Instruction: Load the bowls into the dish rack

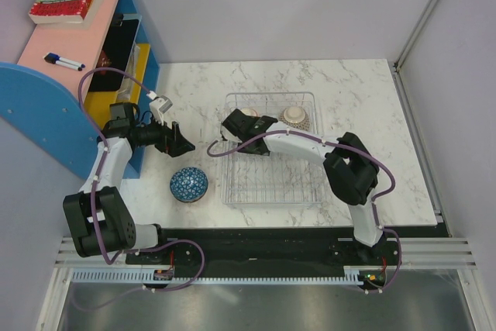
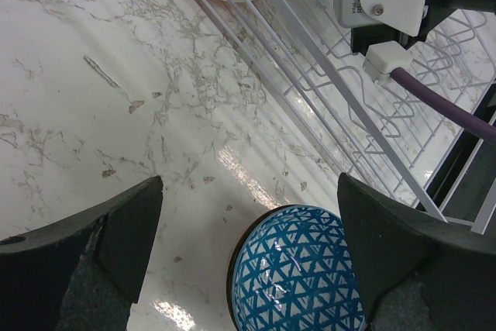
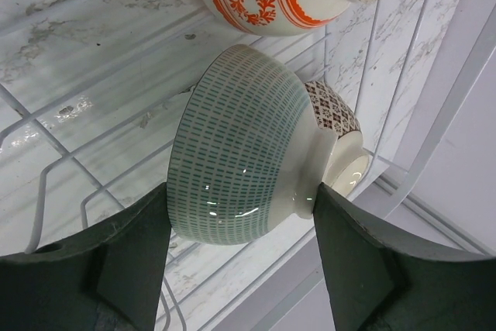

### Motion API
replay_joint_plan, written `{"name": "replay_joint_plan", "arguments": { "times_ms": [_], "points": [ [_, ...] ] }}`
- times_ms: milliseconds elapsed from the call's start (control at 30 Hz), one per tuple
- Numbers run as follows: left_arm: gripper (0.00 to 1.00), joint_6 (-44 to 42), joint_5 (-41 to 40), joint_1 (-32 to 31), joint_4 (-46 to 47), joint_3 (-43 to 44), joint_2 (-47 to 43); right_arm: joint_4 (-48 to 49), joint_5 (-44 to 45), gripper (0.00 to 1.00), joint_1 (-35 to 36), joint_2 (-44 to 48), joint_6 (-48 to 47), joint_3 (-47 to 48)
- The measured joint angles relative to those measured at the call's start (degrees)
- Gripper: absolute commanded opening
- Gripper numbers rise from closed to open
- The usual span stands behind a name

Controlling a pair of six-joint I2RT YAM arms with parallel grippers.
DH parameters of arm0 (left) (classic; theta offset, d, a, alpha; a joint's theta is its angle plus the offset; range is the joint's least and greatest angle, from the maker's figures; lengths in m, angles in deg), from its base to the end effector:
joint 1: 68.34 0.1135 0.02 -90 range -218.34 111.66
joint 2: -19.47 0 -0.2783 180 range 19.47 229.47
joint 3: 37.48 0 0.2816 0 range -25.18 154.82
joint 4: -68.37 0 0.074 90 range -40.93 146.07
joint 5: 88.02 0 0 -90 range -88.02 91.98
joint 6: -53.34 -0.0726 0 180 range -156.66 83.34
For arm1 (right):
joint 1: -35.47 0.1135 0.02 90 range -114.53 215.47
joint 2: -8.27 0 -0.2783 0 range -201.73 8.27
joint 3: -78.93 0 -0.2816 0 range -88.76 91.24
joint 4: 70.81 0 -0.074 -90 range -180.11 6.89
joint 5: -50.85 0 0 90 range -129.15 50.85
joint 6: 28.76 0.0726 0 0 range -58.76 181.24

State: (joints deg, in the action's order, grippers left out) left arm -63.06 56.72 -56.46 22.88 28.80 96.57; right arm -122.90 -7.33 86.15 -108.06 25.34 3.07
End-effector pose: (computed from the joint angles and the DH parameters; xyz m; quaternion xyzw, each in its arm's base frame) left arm 0.3046 0.0035 0.2355 0.2396 0.8263 -0.3313 0.3874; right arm 0.3322 0.3452 0.1812 -0.5985 0.7243 -0.2375 0.2466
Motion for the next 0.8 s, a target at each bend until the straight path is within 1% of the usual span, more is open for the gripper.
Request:
{"name": "replay_joint_plan", "arguments": {
  "times_ms": [33, 200, 500, 800],
  "points": [
    [1.0, 0.0, 0.0, 0.0, 0.0, 0.0, 0.0, -0.4, 0.0, 0.84, 0.1, -0.2, -0.1, 0.3],
    [1.0, -0.2, 0.5, 0.0, 0.0, 0.0, 0.0, -3.6, -1.9, 0.97, 0.1, -0.9, -0.1, 1.2],
    [1.0, -0.3, 0.9, 0.1, 0.0, -0.4, 0.0, -6.2, -5.1, 0.98, 0.0, -1.5, 0.5, 3.5],
    [1.0, -0.3, 0.9, 0.3, 0.0, -0.6, 0.0, -11.0, -8.2, 0.97, 0.0, -1.5, 1.0, 6.3]
  ]
}}
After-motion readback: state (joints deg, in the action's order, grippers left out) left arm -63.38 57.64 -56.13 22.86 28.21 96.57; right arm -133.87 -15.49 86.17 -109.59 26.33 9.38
